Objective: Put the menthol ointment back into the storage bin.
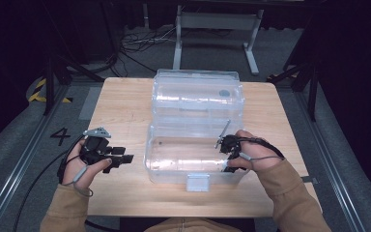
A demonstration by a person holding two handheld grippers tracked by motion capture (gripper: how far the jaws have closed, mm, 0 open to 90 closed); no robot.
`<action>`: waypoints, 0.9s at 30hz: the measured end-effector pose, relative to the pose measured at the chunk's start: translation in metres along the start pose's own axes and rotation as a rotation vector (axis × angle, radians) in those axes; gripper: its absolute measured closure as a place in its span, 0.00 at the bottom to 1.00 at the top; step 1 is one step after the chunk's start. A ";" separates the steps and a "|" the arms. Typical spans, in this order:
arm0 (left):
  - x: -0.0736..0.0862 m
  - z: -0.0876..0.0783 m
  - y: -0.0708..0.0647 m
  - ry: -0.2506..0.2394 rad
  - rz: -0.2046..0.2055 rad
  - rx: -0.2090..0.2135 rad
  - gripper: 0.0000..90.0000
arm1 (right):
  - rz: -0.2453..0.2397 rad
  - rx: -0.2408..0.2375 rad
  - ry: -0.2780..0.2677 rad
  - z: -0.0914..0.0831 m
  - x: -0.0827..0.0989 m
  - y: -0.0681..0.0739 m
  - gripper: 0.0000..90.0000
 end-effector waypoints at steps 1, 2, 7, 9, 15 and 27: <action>0.000 0.000 0.000 0.000 0.001 0.001 0.54 | -0.002 -0.001 -0.001 0.000 0.000 0.000 0.56; 0.000 0.000 0.000 0.000 0.000 0.001 0.54 | -0.001 -0.001 -0.002 0.000 0.000 0.000 0.56; 0.000 0.000 0.000 0.001 0.001 -0.001 0.54 | -0.005 -0.007 -0.003 0.000 0.000 0.000 0.56; 0.000 0.000 0.000 0.001 0.002 0.002 0.54 | 0.000 -0.010 -0.002 0.000 0.000 0.000 0.55; -0.001 0.000 0.000 -0.001 0.004 0.002 0.53 | -0.015 0.008 -0.014 0.000 -0.001 -0.001 0.52; -0.011 0.008 -0.009 0.010 0.043 0.030 0.53 | -0.008 0.026 -0.133 -0.020 0.001 0.002 0.52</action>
Point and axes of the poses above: each handheld gripper's, and its own axes: z roughly forward along the jaws, x roughly out of its underside, y roughly to its left, the point moved 9 cm from there along z, roughly forward along the jaws, and after that the axes turned 7 degrees about -x, right-handed, at the moved point
